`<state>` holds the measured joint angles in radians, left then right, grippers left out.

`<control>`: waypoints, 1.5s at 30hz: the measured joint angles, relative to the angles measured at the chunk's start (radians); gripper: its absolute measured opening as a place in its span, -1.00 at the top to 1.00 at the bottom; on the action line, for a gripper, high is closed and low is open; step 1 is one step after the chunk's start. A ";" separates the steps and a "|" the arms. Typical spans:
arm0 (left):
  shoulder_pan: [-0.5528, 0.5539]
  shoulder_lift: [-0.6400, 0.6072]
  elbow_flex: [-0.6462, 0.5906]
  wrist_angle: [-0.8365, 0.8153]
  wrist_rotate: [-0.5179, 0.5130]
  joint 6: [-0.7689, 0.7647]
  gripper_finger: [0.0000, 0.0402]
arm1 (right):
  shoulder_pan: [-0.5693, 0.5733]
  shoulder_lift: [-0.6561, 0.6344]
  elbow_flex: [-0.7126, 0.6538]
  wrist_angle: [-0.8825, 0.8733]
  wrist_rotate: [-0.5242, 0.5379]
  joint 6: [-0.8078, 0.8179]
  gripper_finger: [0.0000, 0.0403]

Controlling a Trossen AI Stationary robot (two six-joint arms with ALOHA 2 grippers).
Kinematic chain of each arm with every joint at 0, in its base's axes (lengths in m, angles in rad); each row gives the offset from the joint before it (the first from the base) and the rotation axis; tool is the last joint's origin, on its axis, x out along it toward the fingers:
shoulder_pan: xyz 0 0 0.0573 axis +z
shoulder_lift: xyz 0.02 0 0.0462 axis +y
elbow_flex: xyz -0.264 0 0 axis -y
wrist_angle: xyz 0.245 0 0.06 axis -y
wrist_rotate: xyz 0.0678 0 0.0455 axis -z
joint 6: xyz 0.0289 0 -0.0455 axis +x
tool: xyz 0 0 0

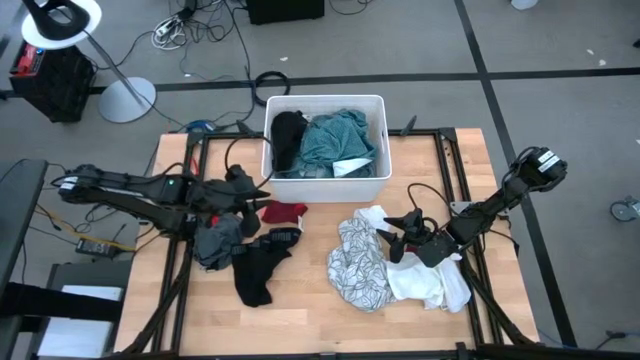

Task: Sort clothes
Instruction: Put the black boxer into the white laundry bin

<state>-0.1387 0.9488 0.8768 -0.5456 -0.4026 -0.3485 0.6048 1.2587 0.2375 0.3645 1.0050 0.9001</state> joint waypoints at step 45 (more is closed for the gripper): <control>-0.113 0.382 0.000 -0.159 0.251 -0.465 0.53 | 0.000 0.000 0.000 0.000 0.005 0.005 -0.13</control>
<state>-0.2512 1.3304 0.8768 -0.7044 -0.1513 -0.8133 0.6044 1.2586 0.2375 0.3642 1.0103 0.9054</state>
